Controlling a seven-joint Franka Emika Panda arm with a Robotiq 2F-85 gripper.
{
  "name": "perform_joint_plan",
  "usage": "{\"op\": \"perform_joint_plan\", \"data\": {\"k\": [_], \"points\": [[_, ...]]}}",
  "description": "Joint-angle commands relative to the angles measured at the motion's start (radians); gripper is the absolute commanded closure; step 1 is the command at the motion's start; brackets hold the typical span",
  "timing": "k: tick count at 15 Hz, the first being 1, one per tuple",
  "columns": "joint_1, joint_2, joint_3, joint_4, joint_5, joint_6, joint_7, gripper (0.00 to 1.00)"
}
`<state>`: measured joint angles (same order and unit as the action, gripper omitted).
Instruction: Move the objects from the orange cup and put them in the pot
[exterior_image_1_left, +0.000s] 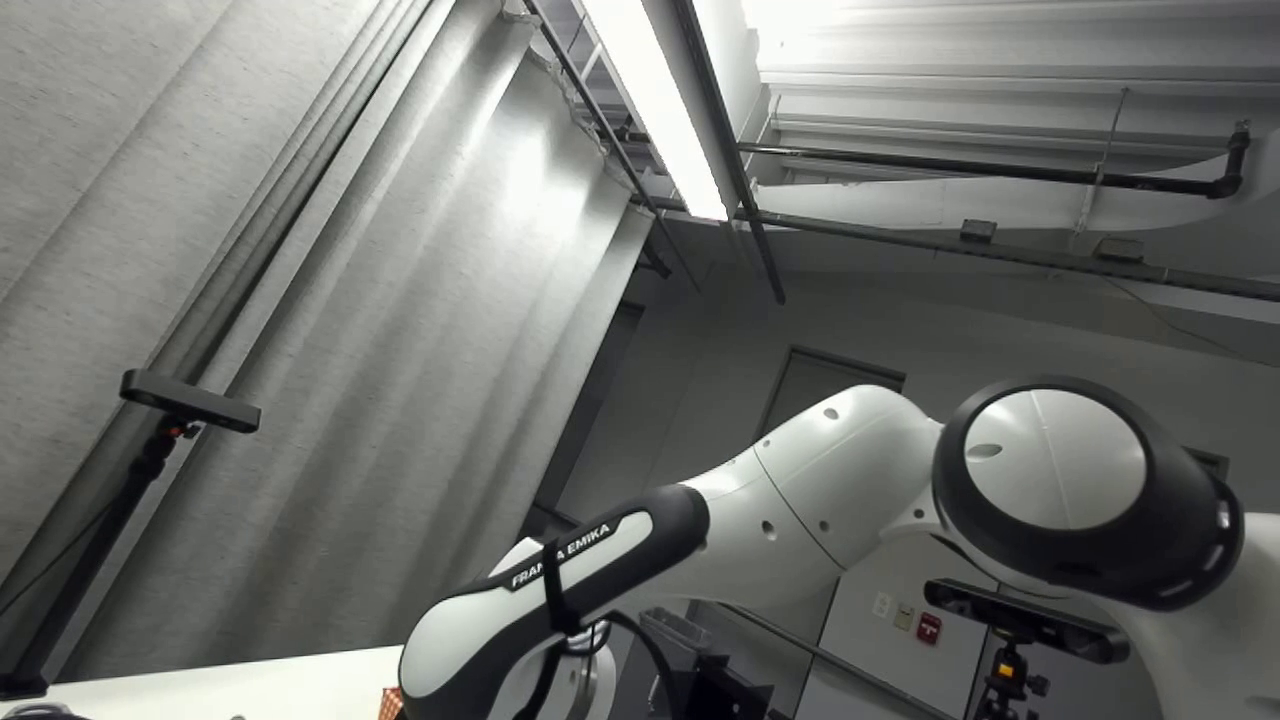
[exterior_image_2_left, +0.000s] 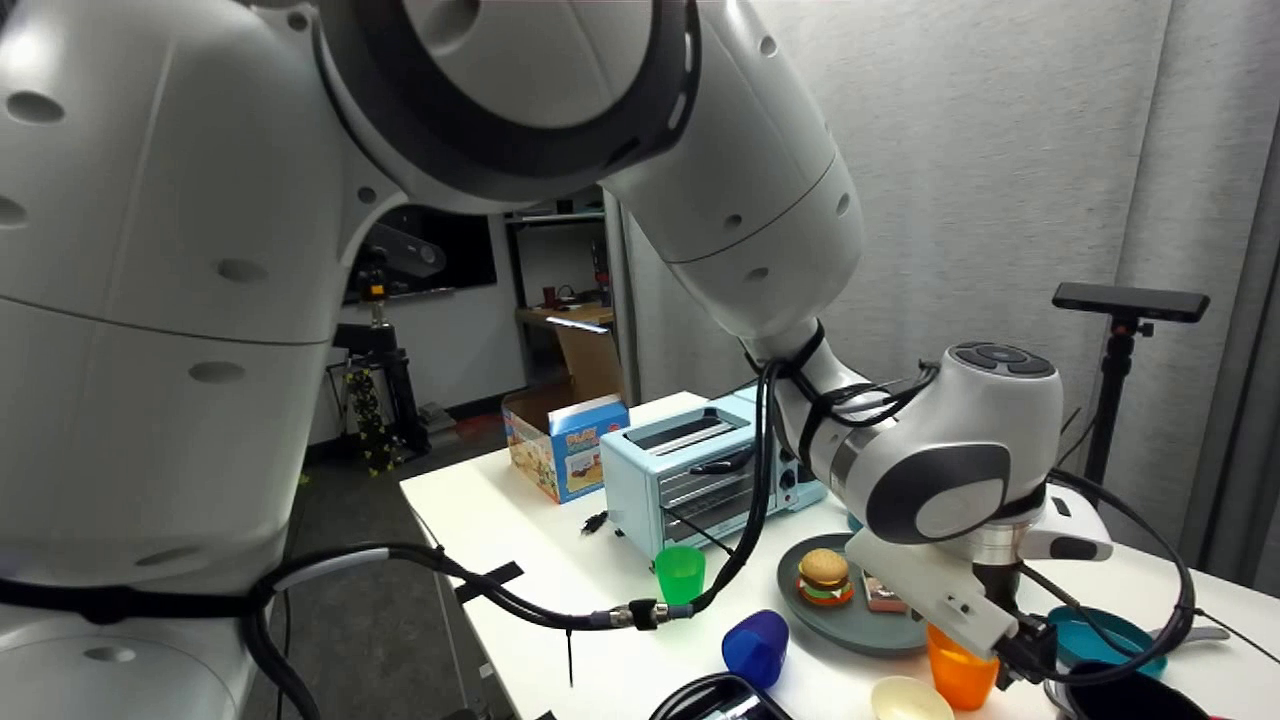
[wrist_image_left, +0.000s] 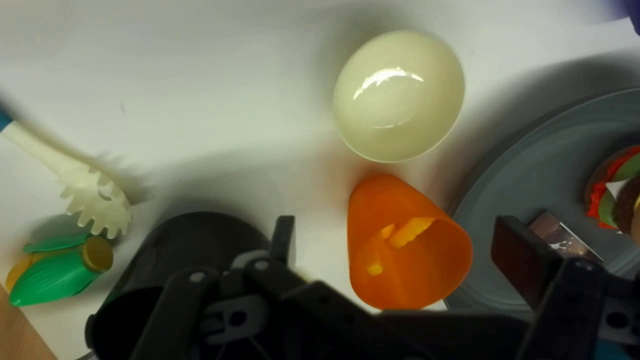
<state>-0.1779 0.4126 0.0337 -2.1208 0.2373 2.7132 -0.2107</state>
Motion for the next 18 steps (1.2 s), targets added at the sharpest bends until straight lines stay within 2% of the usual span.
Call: {"op": "perform_joint_plan", "data": {"k": [1, 3, 8, 18], "points": [[-0.019, 0.032, 0.045, 0.037, 0.057, 0.06, -0.001, 0.0], [-0.006, 0.011, 0.03, 0.013, 0.024, 0.037, 0.007, 0.0], [-0.01, 0.013, 0.036, 0.025, 0.03, 0.039, 0.006, 0.0], [0.004, 0.022, 0.035, -0.052, -0.034, 0.113, -0.039, 0.0]]}}
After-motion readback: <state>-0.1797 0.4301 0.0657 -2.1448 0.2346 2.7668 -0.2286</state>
